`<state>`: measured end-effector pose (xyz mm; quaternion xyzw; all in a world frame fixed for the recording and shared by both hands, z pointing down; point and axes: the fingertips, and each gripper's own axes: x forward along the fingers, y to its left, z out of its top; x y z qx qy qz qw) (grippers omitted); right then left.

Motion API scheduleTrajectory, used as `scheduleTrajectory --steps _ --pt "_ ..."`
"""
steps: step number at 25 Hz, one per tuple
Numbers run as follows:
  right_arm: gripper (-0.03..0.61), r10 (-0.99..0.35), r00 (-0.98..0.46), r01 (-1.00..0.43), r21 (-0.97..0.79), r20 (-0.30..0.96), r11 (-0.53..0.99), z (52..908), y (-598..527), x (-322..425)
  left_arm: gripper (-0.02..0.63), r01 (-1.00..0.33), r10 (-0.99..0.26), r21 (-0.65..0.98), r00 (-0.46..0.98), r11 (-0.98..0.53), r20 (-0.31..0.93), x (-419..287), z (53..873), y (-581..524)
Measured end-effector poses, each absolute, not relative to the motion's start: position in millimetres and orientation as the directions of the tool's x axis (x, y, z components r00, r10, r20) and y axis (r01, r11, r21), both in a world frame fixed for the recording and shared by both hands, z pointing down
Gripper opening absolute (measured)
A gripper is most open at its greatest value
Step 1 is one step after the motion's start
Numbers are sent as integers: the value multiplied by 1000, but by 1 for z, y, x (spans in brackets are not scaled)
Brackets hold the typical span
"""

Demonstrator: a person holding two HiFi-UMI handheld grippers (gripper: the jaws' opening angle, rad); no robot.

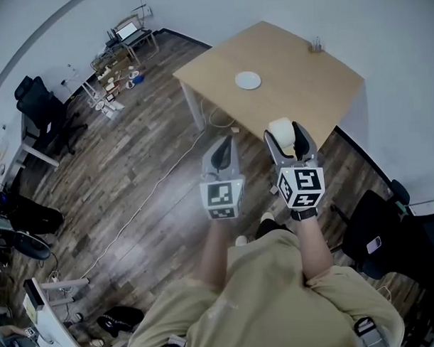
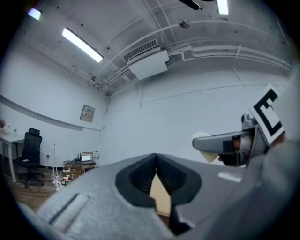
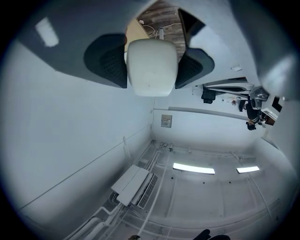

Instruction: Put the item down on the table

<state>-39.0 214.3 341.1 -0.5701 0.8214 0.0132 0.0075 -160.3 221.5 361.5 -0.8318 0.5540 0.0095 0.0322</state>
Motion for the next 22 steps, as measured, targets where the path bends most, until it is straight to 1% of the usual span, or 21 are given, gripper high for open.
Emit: scheduleTrajectory --steps 5,10,15,18,20,22 --pt "324 -928 -367 -930 10 -64 367 334 187 -51 2 -927 -926 -40 374 -372 -51 -174 360 198" --pt "324 -886 -461 -887 -3 -38 462 341 127 -74 2 -941 -940 10 338 -339 -49 -191 358 140" --pt "322 -871 -479 -877 16 -108 481 318 45 -62 2 -950 -947 3 312 -313 -77 -174 339 58" --pt "322 -874 -465 -884 26 -143 466 301 -2 -42 2 -954 -947 -11 300 -301 -112 -157 320 11" --pt "322 -879 -452 -890 18 -154 455 297 -32 -28 2 -958 -949 -15 287 -287 -133 -145 312 -19" --pt "322 -882 -448 -892 4 -149 452 302 -57 -15 2 -959 -951 -15 283 -284 -120 -133 316 -47"
